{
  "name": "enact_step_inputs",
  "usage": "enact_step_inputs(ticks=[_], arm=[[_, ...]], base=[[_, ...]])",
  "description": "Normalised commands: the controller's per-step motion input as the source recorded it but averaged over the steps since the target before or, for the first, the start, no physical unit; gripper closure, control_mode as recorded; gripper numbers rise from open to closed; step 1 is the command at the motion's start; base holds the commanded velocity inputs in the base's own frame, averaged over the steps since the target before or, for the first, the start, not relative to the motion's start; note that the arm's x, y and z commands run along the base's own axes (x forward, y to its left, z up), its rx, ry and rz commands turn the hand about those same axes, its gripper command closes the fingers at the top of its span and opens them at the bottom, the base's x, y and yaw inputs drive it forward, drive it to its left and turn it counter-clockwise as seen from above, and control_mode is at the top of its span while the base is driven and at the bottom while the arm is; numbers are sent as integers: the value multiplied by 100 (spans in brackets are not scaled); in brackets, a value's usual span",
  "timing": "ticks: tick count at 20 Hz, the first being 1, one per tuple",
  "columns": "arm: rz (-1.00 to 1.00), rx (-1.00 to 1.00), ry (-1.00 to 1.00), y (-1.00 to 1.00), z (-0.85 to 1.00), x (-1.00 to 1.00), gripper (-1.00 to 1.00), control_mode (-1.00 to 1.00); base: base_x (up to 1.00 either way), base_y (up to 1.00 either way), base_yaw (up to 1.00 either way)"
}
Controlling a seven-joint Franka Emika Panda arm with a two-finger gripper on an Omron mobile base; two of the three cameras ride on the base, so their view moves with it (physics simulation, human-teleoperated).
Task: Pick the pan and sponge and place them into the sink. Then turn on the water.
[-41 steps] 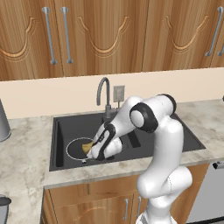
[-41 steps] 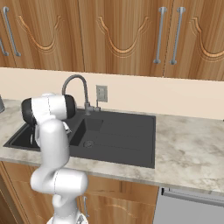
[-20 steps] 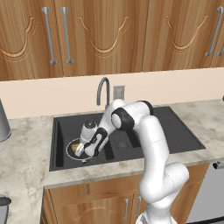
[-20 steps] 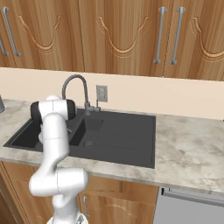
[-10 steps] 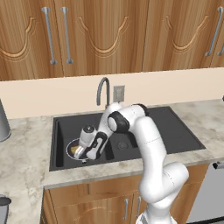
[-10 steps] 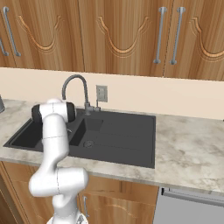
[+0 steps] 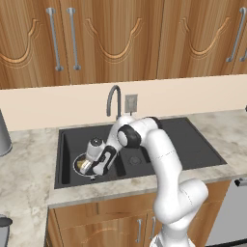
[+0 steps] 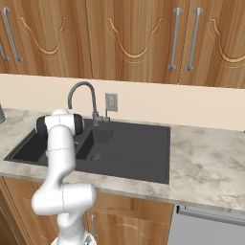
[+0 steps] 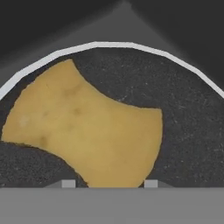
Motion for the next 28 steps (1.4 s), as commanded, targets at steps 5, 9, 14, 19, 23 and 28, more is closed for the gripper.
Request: enact_step_inputs(ticks=[5, 9, 14, 19, 23, 28], arm=[[-6, 4, 3, -5, 41, 0, -100, -100], [-11, 5, -1, -10, 76, -6, -100, -100], [-13, 5, 0, -10, 63, -37, -100, -100], [-22, 9, 1, -27, 66, -70, -100, -100], [-29, 12, 5, -37, 79, -75, -100, -100], [-33, 15, 5, -41, 99, -63, -100, -100]], base=[[0, 0, 0], [0, 0, 0], [0, 0, 0], [0, 0, 0], [0, 0, 0], [0, 0, 0]])
